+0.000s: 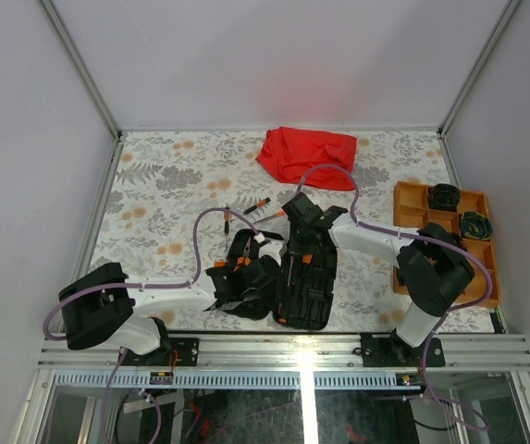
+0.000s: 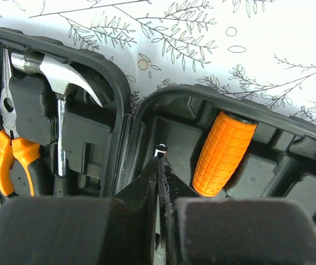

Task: Sort the tools into containers
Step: Adjust the screwdriver in the storage box.

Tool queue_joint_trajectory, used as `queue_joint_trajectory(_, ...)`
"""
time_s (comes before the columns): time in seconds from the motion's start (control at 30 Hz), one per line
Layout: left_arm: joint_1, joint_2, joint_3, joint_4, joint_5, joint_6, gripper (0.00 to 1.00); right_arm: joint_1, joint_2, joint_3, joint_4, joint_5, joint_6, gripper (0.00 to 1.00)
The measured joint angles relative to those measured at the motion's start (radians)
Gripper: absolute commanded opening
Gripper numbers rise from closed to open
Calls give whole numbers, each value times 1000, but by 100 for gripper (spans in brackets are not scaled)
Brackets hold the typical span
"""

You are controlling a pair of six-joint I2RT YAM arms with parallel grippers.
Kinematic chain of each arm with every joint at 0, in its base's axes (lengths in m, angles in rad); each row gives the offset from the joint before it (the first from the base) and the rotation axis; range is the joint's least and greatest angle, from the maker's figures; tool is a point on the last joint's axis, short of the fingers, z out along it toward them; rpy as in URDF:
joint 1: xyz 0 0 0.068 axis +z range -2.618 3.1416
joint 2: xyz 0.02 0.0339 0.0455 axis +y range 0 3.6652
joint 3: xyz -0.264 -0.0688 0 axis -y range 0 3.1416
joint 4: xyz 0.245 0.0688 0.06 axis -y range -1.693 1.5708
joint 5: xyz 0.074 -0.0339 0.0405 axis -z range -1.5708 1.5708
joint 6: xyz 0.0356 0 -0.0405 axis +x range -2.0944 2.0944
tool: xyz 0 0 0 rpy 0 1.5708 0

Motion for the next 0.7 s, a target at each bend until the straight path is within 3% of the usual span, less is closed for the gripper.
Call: queue_joint_trajectory(0.7,0,5,15,-2,0,2,15,45,2,-38,43,92,19,0)
